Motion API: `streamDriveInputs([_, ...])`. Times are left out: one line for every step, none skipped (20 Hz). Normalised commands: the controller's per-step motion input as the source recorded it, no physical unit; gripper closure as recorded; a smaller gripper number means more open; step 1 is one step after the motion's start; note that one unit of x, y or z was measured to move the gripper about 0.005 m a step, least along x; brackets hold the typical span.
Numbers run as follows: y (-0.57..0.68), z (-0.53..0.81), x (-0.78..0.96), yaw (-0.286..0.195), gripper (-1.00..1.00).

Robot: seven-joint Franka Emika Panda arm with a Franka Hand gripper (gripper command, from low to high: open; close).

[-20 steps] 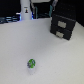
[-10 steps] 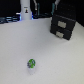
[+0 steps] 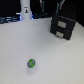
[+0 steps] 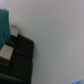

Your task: Open the kcup holder, insert the kcup into the holder, and close the kcup holder

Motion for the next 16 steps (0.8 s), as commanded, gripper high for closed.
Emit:
streamDriveInputs([0.58, -0.13, -0.34, -0.183, -1.00])
streamDriveInputs([0.58, -0.14, -0.34, -0.183, -1.00])
streamDriveInputs([0.59, -0.15, -0.35, -0.181, -1.00])
streamDriveInputs([0.59, -0.16, -0.34, -0.180, -1.00])
streamDriveInputs([0.60, -0.17, -0.35, -0.174, -1.00])
streamDriveInputs([0.61, -0.19, -0.35, -0.174, -1.00])
streamDriveInputs([0.61, -0.19, -0.34, -0.171, -1.00])
streamDriveInputs([0.62, -0.20, -0.33, -0.171, -1.00])
streamDriveInputs([0.63, -0.21, -0.32, -0.170, -1.00])
streamDriveInputs([0.65, -0.23, -0.31, -0.164, -1.00])
streamDriveInputs([0.66, -0.23, -0.29, -0.164, -1.00])
streamDriveInputs([0.69, -0.25, -0.27, -0.151, -1.00])
streamDriveInputs([0.70, -0.25, -0.25, -0.141, -1.00])
streamDriveInputs([0.69, -0.25, -0.24, -0.136, -1.00])
streamDriveInputs([0.70, -0.26, -0.24, -0.133, -1.00])
streamDriveInputs([0.70, -0.27, -0.22, -0.130, -1.00])
